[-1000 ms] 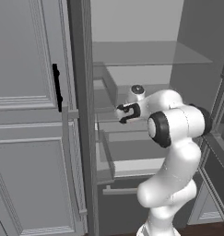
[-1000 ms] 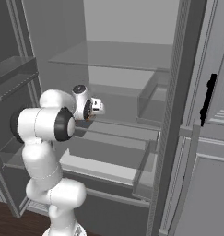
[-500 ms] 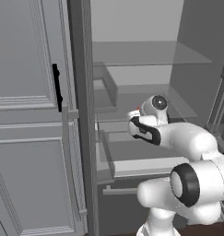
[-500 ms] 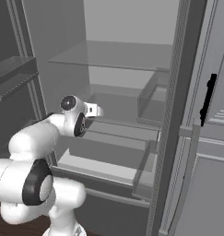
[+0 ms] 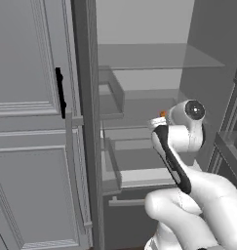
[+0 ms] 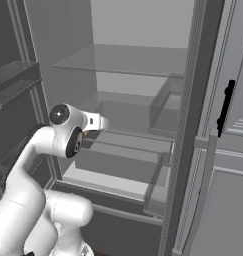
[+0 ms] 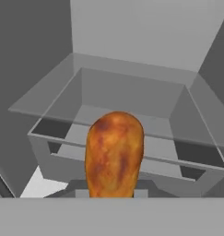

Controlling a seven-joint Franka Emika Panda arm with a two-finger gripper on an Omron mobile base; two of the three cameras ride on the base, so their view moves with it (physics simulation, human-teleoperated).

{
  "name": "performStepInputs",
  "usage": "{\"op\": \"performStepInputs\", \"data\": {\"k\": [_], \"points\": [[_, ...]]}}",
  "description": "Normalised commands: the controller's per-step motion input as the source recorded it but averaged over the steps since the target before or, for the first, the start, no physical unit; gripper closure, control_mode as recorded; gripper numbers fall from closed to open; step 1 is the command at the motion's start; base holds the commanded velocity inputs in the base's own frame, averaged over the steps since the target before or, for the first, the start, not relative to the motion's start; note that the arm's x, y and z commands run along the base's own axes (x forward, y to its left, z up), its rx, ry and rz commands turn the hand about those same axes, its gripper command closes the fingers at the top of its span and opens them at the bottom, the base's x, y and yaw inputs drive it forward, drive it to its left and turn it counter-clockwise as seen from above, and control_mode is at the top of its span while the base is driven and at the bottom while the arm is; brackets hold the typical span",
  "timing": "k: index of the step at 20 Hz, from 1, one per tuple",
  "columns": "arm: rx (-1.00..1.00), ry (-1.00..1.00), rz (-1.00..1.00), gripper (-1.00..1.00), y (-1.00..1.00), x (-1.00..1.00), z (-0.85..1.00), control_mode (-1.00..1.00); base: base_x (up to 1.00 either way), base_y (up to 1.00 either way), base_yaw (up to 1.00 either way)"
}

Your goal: Place one onion and one chicken drumstick in each tupperware on the nearby counter, to pack two identical lunches.

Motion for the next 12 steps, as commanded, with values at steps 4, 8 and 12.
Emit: {"op": "performStepInputs", "data": {"k": [4, 8, 12], "points": [[0.0, 0.0, 0.0, 1.0, -0.01, -1.0, 0.0, -1.0, 0.0, 0.0, 0.0], [0.0, 0.0, 0.0, 1.0, 0.0, -1.0, 0.0, -1.0, 0.0, 0.0, 0.0], [-0.01, 0.02, 0.0, 1.0, 0.0, -0.5, 0.0, 1.0, -0.5, 0.0, 0.0]]}}
